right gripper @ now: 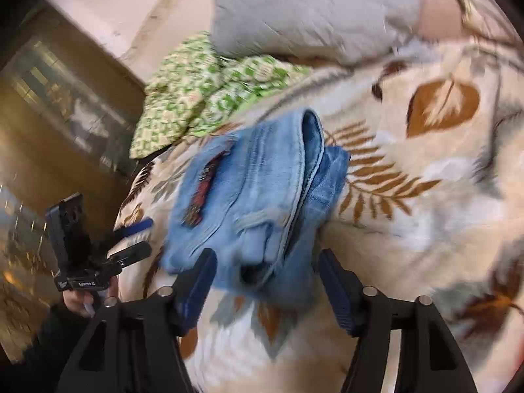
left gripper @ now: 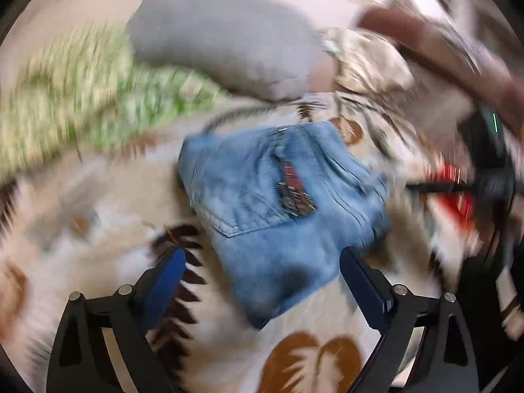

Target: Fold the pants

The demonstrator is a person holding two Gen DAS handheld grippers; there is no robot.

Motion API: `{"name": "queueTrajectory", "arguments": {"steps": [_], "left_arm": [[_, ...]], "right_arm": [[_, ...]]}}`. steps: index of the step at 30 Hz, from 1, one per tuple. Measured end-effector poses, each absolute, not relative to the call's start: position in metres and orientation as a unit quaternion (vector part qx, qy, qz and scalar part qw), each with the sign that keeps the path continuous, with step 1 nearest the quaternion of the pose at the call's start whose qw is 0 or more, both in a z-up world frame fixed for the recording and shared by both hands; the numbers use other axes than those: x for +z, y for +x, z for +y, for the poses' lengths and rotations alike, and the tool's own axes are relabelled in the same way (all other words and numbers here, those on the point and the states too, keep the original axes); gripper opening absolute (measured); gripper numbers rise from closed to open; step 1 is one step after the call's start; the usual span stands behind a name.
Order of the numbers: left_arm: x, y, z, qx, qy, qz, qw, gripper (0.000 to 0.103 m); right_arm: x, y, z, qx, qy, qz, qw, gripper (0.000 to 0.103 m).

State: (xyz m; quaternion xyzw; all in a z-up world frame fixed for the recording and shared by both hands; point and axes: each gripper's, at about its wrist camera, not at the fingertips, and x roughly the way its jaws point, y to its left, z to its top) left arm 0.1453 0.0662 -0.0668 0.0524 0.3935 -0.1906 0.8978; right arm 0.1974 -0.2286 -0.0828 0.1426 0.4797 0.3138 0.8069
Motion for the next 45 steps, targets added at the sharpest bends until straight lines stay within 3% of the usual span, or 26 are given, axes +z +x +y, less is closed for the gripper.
{"name": "queueTrajectory", "arguments": {"steps": [2,5,7,15,17,19,26,27,29,30,31,32,34,37,45], "left_arm": [[-0.070,0.131,0.048,-0.191,0.131,0.383,0.894,0.095],[-0.080,0.122,0.036,-0.188,0.171,0.378,0.890,0.095],[-0.084,0.123,0.033,-0.179,0.172,0.389,0.887,0.095],[-0.086,0.122,0.014,-0.149,0.224,0.362,0.892,0.095],[-0.091,0.121,0.009,-0.139,0.247,0.353,0.891,0.095],[-0.094,0.121,0.006,-0.134,0.261,0.349,0.890,0.095],[-0.101,0.127,0.000,-0.120,0.293,0.326,0.891,0.094],[-0.103,0.128,0.000,-0.122,0.293,0.328,0.890,0.090],[-0.106,0.129,0.000,-0.116,0.302,0.331,0.886,0.059],[-0.108,0.130,-0.001,-0.125,0.305,0.337,0.882,0.049],[-0.110,0.129,-0.003,-0.138,0.307,0.344,0.876,0.031],[-0.113,0.129,-0.006,-0.145,0.316,0.351,0.869,0.026],[-0.117,0.126,-0.014,-0.142,0.348,0.348,0.859,0.022],[-0.102,0.123,-0.009,-0.167,0.309,0.347,0.870,0.014],[-0.116,0.130,-0.008,-0.181,0.298,0.372,0.860,0.011]], "right_arm": [[-0.076,0.185,-0.231,0.317,0.124,0.462,0.819,0.081],[-0.073,0.166,-0.219,0.292,0.008,0.415,0.862,0.081],[-0.078,0.166,-0.210,0.300,-0.032,0.431,0.850,0.081],[-0.085,0.200,-0.220,0.327,0.072,0.470,0.817,0.080],[-0.091,0.208,-0.217,0.336,0.075,0.471,0.812,0.060],[-0.096,0.215,-0.212,0.341,0.074,0.469,0.811,0.051],[-0.097,0.219,-0.194,0.368,0.045,0.444,0.816,0.051],[-0.097,0.218,-0.191,0.371,0.039,0.442,0.815,0.050],[-0.098,0.216,-0.183,0.381,0.025,0.445,0.810,0.042],[-0.098,0.213,-0.179,0.384,0.014,0.443,0.810,0.039],[-0.098,0.211,-0.177,0.388,0.007,0.440,0.810,0.036],[-0.096,0.209,-0.175,0.387,0.004,0.433,0.814,0.033],[-0.092,0.207,-0.177,0.389,0.008,0.423,0.818,0.029],[-0.081,0.202,-0.181,0.388,-0.007,0.409,0.826,0.027],[-0.105,0.203,-0.181,0.352,-0.067,0.437,0.825,0.026]]}}
